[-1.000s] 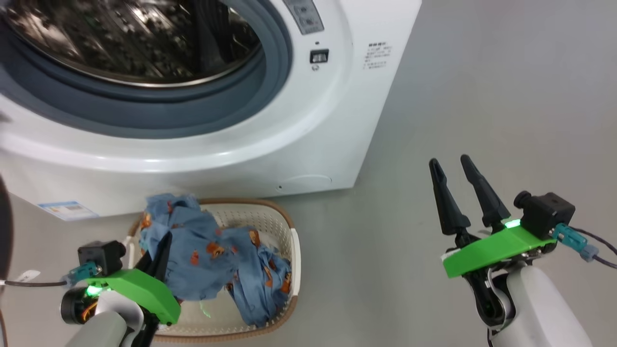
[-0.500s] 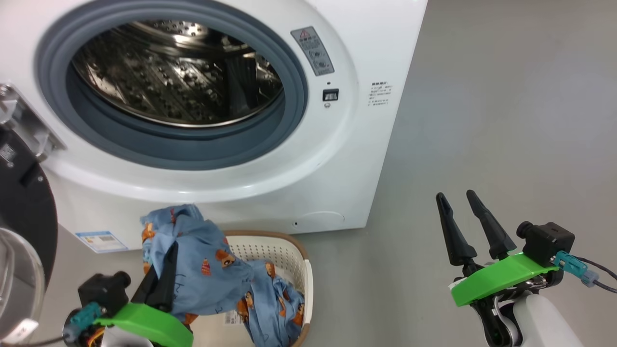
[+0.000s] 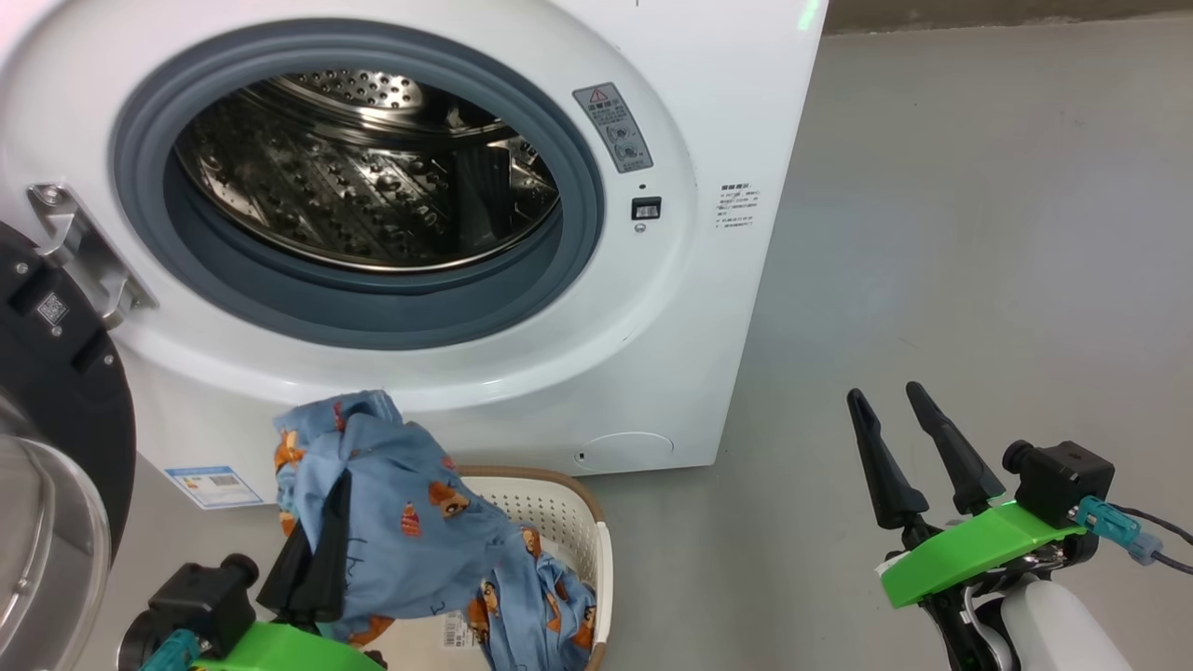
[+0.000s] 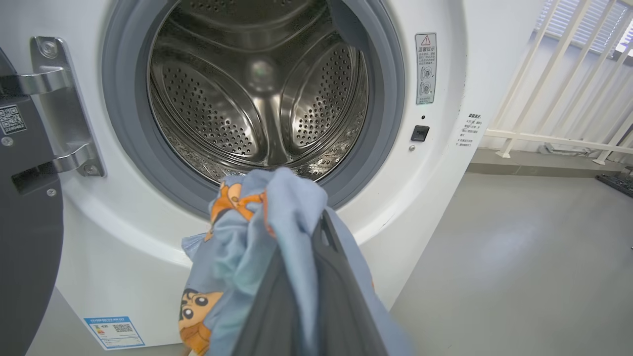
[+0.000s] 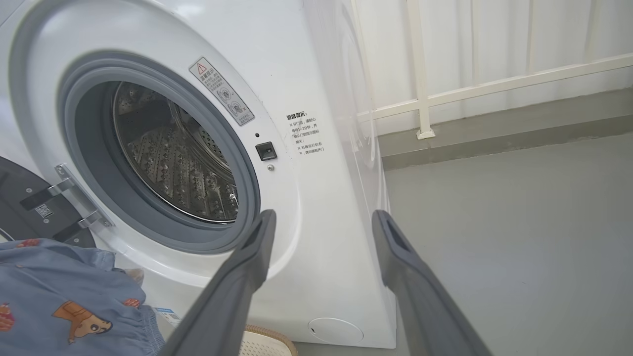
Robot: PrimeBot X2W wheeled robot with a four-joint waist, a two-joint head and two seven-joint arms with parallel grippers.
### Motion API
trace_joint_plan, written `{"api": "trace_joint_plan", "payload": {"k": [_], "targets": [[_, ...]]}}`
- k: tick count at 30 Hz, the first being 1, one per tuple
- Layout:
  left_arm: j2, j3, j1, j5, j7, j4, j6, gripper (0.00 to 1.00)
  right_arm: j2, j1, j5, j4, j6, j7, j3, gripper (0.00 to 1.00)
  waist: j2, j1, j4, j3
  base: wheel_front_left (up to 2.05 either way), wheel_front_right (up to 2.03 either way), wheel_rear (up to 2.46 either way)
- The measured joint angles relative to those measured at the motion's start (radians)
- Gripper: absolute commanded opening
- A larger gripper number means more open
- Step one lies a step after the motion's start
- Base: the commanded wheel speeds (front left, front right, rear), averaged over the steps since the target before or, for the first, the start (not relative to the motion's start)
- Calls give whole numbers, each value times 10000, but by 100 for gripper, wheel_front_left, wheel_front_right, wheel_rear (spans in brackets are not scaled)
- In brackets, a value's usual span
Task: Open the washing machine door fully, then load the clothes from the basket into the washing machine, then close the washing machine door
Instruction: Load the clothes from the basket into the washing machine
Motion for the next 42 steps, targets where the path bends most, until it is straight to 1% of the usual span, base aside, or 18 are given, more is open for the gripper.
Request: {"api": "trace_joint_plan", "payload": {"k": [2, 9, 15, 18, 24, 25, 29, 34, 35, 42], "targets": [[2, 17, 48, 52, 0, -140, 77, 0, -17, 0, -2, -27, 2, 0, 4, 100, 0, 0, -2, 33, 0, 0, 0], [-4, 96, 49, 140, 0, -407, 82, 0, -63, -1, -8, -33, 2, 0, 6, 100, 0, 0, -39, 162, 0, 0, 0], [-82, 219, 4, 332, -2, -426, 81, 0, -61, -1, -8, -31, 2, 0, 4, 100, 0, 0, -78, 200, 0, 0, 0], [-92, 232, -314, 397, -2, -291, 56, 0, -58, -2, -17, -35, 2, 0, 6, 100, 0, 0, -78, 258, 0, 0, 0], [-94, 230, -1919, 495, 35, 362, -347, 0, -17, -49, -36, -88, 2, 0, 65, 100, 0, 0, -123, 520, 0, 0, 0], [-105, 251, -2484, 525, 75, 723, -504, 0, 17, -100, -36, -111, 0, 0, 71, 100, 0, 0, -169, 655, 0, 0, 0], [-309, 497, -3585, 293, 73, 1682, -782, 0, 46, -139, -36, -178, 2, 0, 56, 100, 0, 0, -293, 998, 0, 0, 0], [-426, 706, -5079, 290, 58, 2966, -1154, 0, 73, -508, -42, -303, 2, 0, 38, 100, 0, 0, -484, 1532, 0, 0, 0], [-426, 706, -5079, 290, 58, 2966, -1154, 0, 73, -508, -42, -303, 2, 0, 38, 100, 0, 0, -484, 1532, 0, 0, 0], [-481, 999, -7131, 332, 0, 4612, -1534, 0, 88, -1182, -98, -541, 2, 0, 84, 100, 0, 0, -813, 2458, 0, 0, 0]]}}
